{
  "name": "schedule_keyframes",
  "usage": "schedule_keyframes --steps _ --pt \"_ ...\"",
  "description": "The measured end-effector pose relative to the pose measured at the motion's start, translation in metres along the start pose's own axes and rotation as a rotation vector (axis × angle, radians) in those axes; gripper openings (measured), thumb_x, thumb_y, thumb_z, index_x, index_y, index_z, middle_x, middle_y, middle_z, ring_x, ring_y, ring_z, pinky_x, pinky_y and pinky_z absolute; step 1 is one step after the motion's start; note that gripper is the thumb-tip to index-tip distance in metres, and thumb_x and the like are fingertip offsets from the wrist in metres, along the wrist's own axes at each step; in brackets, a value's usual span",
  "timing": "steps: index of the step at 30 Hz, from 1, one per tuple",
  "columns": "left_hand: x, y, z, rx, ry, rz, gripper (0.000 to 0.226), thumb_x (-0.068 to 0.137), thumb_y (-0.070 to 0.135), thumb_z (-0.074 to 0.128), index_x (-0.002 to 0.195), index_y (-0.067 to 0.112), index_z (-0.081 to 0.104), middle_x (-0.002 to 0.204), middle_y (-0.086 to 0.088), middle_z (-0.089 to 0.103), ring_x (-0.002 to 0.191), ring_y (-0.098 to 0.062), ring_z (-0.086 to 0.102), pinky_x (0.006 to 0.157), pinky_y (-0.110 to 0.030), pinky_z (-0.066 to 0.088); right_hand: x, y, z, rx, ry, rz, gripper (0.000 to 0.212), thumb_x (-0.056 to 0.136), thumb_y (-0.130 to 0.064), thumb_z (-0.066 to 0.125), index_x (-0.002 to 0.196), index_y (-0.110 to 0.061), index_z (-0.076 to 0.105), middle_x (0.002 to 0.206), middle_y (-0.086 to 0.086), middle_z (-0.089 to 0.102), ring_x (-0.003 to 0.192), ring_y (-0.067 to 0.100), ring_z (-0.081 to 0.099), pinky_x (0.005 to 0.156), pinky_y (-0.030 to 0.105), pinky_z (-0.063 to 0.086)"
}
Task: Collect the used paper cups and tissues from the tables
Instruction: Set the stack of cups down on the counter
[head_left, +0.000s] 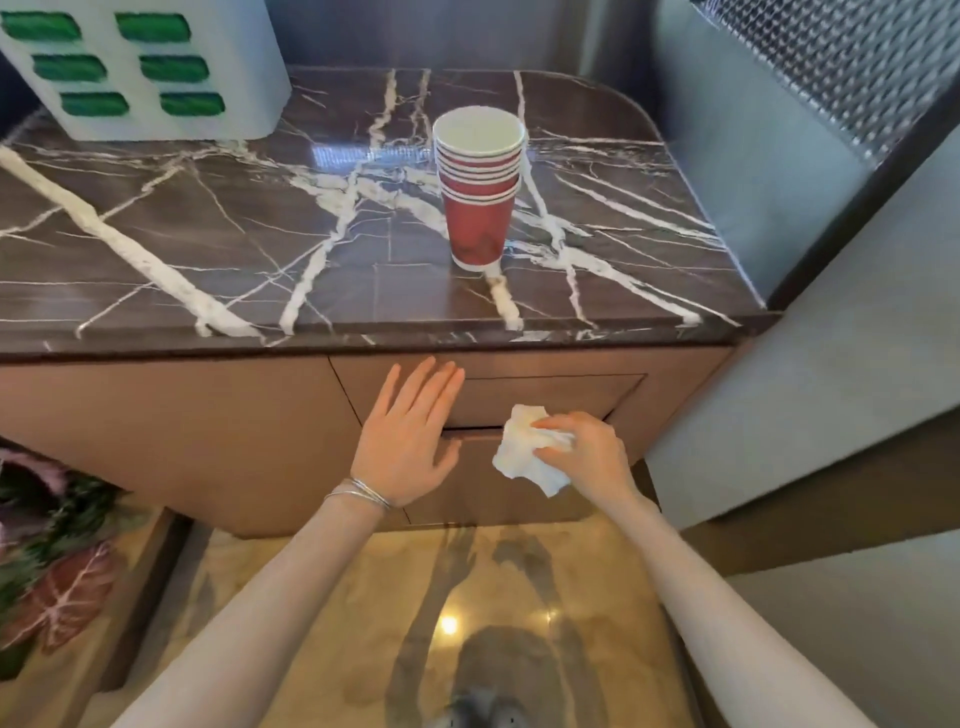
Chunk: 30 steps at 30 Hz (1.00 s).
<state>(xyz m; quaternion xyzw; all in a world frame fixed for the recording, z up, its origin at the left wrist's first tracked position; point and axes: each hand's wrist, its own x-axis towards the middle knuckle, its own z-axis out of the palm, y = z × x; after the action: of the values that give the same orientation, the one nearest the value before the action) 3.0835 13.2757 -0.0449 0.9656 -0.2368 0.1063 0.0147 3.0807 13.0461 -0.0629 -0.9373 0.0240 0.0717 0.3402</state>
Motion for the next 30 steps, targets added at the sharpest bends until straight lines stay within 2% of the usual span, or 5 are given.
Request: schedule_keyframes --steps 7,16,23,26,30 --pt "0.000 -0.007 0.034 0.040 0.092 0.031 0.069 0.078 0.036 0.051 0.139 0.007 0.036 0.144 -0.007 0.040 0.137 -0.028 0.029 0.112 -0.051 0.020 0.059 0.025 0.050 0.003 0.046 0.091 0.024 0.079 -0.040 0.062 0.100 -0.029 0.068 0.102 0.003 0.065 0.092 0.024 0.061 0.072 0.034 0.049" --pt "-0.002 -0.008 0.068 0.045 0.046 0.023 0.071 0.077 0.033 0.059 0.138 0.005 0.038 0.142 -0.012 0.042 0.135 -0.030 0.033 0.113 -0.049 0.018 0.125 0.035 0.076 -0.147 0.263 0.130 0.046 0.080 -0.045 0.064 0.100 -0.004 0.066 0.097 0.018 0.068 0.096 0.032 0.060 0.080 0.039 0.046" --pt "-0.005 -0.010 0.073 0.015 0.030 0.045 0.071 0.076 0.032 0.057 0.139 0.005 0.037 0.144 -0.010 0.039 0.137 -0.029 0.028 0.113 -0.049 0.020 0.153 0.048 0.086 -0.397 0.111 0.208 0.054 0.078 -0.060 0.058 0.117 -0.023 0.058 0.122 0.009 0.058 0.124 0.030 0.039 0.096 0.044 0.035" --pt "-0.009 -0.010 0.072 0.017 -0.003 0.051 0.071 0.076 0.034 0.058 0.139 0.006 0.038 0.145 -0.009 0.038 0.138 -0.028 0.026 0.112 -0.050 0.023 0.154 0.046 0.084 -0.343 0.124 0.211 0.065 0.075 -0.059 0.062 0.122 -0.015 0.053 0.123 0.012 0.057 0.122 0.033 0.043 0.098 0.046 0.037" --pt "-0.013 -0.007 0.067 -0.009 -0.029 0.034 0.074 0.073 0.032 0.063 0.138 0.006 0.039 0.145 -0.009 0.039 0.137 -0.028 0.028 0.111 -0.050 0.025 0.134 0.042 0.076 -0.239 0.028 0.191 0.048 0.081 -0.051 0.060 0.122 -0.027 0.057 0.111 0.010 0.064 0.114 0.028 0.050 0.091 0.044 0.045"
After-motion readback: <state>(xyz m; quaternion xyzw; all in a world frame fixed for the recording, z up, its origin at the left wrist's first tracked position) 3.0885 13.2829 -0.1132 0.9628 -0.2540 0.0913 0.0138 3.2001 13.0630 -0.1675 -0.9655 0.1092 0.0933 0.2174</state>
